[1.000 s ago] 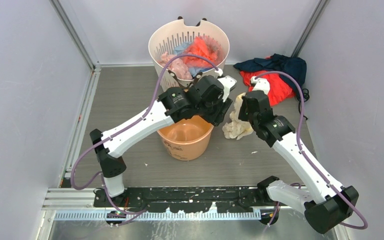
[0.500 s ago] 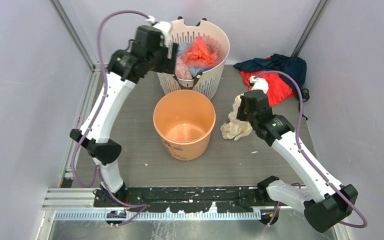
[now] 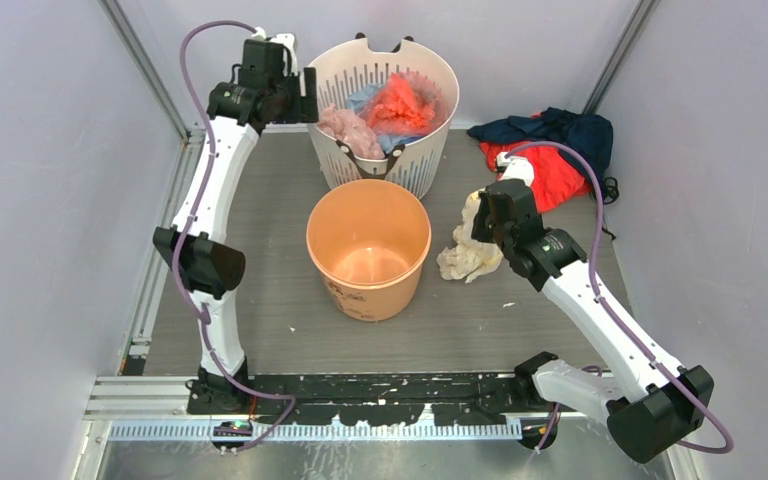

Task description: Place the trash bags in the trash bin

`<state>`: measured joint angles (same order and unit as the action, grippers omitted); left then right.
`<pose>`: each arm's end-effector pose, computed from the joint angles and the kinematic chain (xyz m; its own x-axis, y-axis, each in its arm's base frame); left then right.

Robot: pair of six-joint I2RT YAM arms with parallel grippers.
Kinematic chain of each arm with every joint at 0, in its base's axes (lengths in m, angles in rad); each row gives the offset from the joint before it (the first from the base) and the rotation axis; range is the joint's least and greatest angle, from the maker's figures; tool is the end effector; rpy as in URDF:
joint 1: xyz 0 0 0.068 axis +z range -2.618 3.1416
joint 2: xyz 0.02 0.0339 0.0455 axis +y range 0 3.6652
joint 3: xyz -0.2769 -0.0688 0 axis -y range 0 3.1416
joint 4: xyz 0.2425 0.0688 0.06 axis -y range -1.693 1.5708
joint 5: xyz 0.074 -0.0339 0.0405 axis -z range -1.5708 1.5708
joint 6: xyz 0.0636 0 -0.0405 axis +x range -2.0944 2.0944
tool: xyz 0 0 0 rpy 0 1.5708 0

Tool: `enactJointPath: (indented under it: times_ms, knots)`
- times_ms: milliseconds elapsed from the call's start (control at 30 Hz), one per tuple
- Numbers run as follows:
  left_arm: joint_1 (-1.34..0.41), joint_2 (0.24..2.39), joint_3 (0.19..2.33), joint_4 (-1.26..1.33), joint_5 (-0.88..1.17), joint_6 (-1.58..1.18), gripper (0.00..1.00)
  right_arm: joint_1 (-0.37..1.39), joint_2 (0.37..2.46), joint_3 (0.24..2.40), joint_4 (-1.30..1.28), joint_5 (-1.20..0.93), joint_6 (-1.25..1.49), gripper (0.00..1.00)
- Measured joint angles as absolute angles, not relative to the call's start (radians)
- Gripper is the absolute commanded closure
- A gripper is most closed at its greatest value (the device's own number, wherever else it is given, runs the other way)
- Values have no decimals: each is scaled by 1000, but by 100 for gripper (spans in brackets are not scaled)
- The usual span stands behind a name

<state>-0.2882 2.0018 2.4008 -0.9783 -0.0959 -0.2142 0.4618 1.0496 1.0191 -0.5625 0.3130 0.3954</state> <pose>0.4339 -0.1223 0.4394 -0.5567 -0.0557 -0.8289 0.0898 0.9879 -0.1267 0.2217 0.0885 0.3310 -0.5369 0.1421 -0.8316 0.0125 0.9869 0.1606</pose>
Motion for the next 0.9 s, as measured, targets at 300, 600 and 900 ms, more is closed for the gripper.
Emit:
enactJointPath:
  times_ms: [300, 600, 900]
  knots:
    - [-267, 2141, 2481, -951, -60, -260, 48, 462, 1050, 1019, -562, 303, 396, 99]
    - [-265, 2156, 2523, -951, -113, -281, 96, 462, 1071, 1014, -555, 275, 396, 99]
    - [-229, 2157, 2523, -956, -176, -290, 100, 462, 1085, 987, -546, 248, 396, 99]
